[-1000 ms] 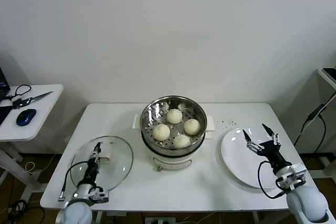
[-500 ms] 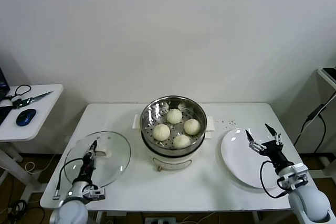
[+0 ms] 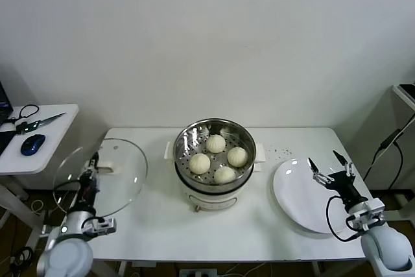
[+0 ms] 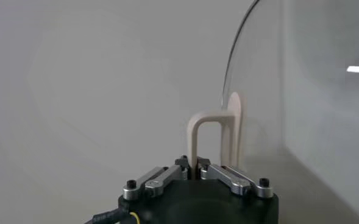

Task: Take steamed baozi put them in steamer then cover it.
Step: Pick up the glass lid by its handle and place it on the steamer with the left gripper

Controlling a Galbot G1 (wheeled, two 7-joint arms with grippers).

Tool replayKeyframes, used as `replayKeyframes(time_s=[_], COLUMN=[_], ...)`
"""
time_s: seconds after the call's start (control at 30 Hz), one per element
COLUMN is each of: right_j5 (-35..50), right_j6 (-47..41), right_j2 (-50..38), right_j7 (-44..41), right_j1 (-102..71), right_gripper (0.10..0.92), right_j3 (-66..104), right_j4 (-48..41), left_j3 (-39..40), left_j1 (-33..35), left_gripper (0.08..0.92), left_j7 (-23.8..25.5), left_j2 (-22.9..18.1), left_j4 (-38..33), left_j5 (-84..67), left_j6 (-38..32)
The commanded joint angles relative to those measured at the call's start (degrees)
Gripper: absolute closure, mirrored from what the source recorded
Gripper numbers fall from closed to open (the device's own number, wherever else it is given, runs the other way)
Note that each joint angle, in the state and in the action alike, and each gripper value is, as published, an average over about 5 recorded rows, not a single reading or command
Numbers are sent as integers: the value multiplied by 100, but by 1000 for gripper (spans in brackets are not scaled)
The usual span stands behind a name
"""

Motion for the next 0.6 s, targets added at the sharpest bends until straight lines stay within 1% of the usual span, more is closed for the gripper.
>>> replayKeyframes(time_s=[0.03, 0.1, 0.17, 0.27, 0.37, 0.43, 0.5, 0.6], right_j5=[-129, -132, -132, -215, -286, -317, -344, -338], right_j6=[-20, -17, -14, -6, 18, 44, 68, 76], right_j2=[-14, 3, 34, 83, 116, 128, 133, 133], right_j7=[21, 35, 48, 48, 48, 48, 45, 41], right_j1=[211, 249, 272, 296, 313, 306, 289, 261], right_gripper=[203, 203, 203, 203, 203, 203, 203, 203], right_j3=[-125, -166, -213, -223, -212, -194, -164, -119], right_j4=[-67, -67, -112, -263, -359, -402, -437, -449], left_j3=[887, 1507, 2174, 3051, 3723, 4063, 4341, 4583], left_j1=[-551, -1003, -1522, -2297, -2990, -3310, -3527, -3665], left_gripper=[849, 849, 849, 849, 849, 849, 849, 849], left_j7=[737, 985, 1290, 1766, 2148, 2344, 2469, 2552], left_j2=[1495, 1741, 1859, 1729, 1343, 949, 540, 63], left_j4=[-1350, -1449, -1474, -1339, -1067, -835, -584, -251], left_j5=[-548, -504, -373, -119, 102, 306, 519, 741], left_j6=[1763, 2095, 2368, 2629, 2818, 2885, 2889, 2889])
